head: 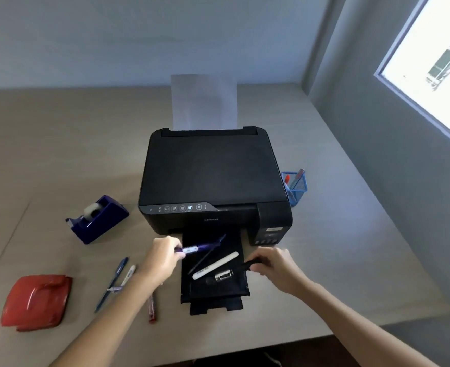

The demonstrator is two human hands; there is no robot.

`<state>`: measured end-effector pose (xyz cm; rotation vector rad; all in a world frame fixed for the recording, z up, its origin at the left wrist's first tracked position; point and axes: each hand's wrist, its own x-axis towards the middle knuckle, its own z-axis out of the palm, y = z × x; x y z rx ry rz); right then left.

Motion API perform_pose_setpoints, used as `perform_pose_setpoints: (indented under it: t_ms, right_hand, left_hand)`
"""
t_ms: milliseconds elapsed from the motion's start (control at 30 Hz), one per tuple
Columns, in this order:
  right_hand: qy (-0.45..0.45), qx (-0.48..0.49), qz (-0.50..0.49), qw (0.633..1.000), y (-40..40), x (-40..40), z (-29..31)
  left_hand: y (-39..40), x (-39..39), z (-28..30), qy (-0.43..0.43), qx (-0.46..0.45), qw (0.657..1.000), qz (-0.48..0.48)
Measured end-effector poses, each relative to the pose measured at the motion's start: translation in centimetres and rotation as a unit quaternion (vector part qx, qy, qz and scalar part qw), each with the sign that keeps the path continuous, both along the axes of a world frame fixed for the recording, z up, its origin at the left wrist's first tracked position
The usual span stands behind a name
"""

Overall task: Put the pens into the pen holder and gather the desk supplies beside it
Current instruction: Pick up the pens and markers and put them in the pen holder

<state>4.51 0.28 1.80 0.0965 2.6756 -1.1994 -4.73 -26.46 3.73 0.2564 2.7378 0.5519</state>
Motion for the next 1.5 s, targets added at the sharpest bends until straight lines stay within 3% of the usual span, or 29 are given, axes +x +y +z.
perform_pose_setpoints:
  t_ms: [100,167,233,333,433,533,767,1067,1167,1267,1400,1500]
  right_hand:
    - [0.038,-0.054,-0.031,0.997,3.1,0.1,3.8]
    - [0.061,-0.157,-0.112,0.979,6.2,-0.1,5.8]
    - [0.096,-0.193,-0.22,0.951,10.0,-0.4,7.3]
    - [0.145,-0.152,-0.337,0.918,14.4,-2.1,8.2]
    - [0.162,-0.053,-0.389,0.906,18.1,-4.5,7.5]
    - [0.163,0.029,-0.366,0.916,19.9,-7.2,6.4]
    - [0.125,0.159,-0.161,0.966,21.5,-13.2,3.3]
    - [0.046,0.178,-0.089,0.979,22.3,-15.3,-0.1]
    - [0.055,0.16,-0.096,0.981,22.0,-14.7,-0.2]
    - [0.114,0.151,-0.134,0.973,21.1,-14.0,1.1]
    - [0.308,0.09,-0.159,0.934,17.2,-11.6,4.6]
    - [0.403,0.061,-0.085,0.909,12.3,-7.6,6.0]
  left_hand:
    - [-1.5,-0.5,5.7,0.0,0.022,0.999,-0.05]
    - [-1.1,-1.3,10.2,0.004,0.052,0.996,-0.074]
    - [1.5,-2.7,13.6,0.029,0.112,0.99,-0.083]
    - [7.6,-4.7,15.5,0.093,0.177,0.975,-0.095]
    - [15.7,-6.7,14.8,0.148,0.209,0.96,-0.116]
    - [23.0,-9.1,12.1,0.164,0.175,0.963,-0.126]
    - [33.7,-11.9,7.1,0.107,0.013,0.982,-0.152]
    - [35.8,-12.6,4.0,0.091,-0.122,0.961,-0.23]
    - [34.5,-12.5,3.9,0.113,-0.092,0.962,-0.23]
    - [31.6,-11.9,5.4,0.143,0.02,0.966,-0.216]
    - [23.7,-9.2,8.0,0.19,0.176,0.954,-0.15]
    - [16.1,-5.7,7.0,0.173,0.189,0.956,-0.141]
